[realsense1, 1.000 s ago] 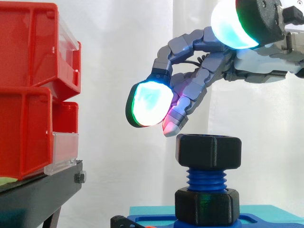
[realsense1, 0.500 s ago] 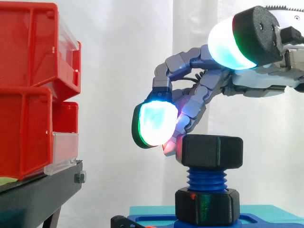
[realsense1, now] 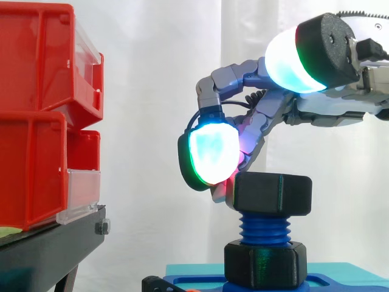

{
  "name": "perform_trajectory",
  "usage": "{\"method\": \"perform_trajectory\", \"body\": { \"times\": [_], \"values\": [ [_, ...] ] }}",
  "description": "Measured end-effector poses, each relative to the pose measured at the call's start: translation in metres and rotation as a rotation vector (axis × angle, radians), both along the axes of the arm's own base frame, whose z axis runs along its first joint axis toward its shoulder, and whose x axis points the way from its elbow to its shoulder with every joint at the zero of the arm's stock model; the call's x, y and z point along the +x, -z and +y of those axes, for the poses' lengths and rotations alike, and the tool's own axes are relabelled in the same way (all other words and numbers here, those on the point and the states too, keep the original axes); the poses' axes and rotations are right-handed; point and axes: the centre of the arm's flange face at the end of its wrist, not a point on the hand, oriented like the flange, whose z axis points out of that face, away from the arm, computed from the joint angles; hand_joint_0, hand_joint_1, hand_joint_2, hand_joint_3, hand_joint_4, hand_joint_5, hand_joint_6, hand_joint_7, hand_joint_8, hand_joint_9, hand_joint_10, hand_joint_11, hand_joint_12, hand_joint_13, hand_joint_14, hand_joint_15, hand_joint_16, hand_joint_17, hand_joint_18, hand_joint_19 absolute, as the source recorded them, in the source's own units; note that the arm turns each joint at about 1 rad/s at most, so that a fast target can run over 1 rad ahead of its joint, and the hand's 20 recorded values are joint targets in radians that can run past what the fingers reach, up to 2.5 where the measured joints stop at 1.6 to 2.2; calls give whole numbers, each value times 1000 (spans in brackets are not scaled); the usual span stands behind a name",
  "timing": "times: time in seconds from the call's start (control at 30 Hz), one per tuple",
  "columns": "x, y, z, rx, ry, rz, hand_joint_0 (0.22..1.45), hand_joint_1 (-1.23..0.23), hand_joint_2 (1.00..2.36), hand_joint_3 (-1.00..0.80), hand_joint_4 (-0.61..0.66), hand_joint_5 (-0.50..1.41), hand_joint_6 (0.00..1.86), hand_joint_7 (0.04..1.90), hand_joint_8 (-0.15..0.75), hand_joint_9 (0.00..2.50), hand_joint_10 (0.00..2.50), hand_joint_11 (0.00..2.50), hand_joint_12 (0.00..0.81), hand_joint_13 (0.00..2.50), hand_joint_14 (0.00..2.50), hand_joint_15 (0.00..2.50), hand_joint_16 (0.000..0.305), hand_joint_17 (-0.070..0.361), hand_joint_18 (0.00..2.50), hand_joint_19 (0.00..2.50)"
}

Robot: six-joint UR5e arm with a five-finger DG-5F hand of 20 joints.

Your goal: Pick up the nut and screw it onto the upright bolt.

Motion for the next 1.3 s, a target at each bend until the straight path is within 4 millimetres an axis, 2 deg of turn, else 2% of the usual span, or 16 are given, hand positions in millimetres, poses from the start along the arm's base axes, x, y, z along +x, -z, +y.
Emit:
{"method": "perform_trajectory", "body": {
  "times": [0.33, 0.4, 0.83, 1.03, 1.17, 1.3],
  "values": [
    [-2, 2, -11, -15, 10, 15, 498, -221, 1000, -500, 163, 6, 595, 1382, 314, 1100, 0, 0, 271, 761, 0, 0, 26, 58, 377, 0],
    [-3, 2, -14, -17, 10, 20, 500, -224, 1000, -500, 151, 7, 627, 1312, 314, 1129, 1, 0, 263, 783, 0, 0, 25, 56, 397, 0],
    [-13, 9, -50, -66, 25, 84, 508, -185, 1000, -500, 85, 38, 685, 1166, 293, 1345, 0, 0, 216, 958, 0, 0, 17, 39, 561, 0],
    [-17, 10, -66, -85, 24, 95, 494, -122, 1000, -500, 111, 44, 642, 1253, 302, 1359, 0, 0, 225, 946, 0, 0, 18, 41, 573, 0],
    [-17, 8, -70, -85, 16, 90, 487, -94, 1000, -500, 138, 41, 511, 1483, 308, 1308, 0, 2, 241, 901, 2, 0, 21, 48, 509, 0],
    [-14, -2, -73, -84, 6, 70, 483, -87, 1000, -500, 200, 1, 504, 1352, 310, 1255, 0, 4, 251, 876, 0, 0, 23, 52, 486, 0]
  ]
}}
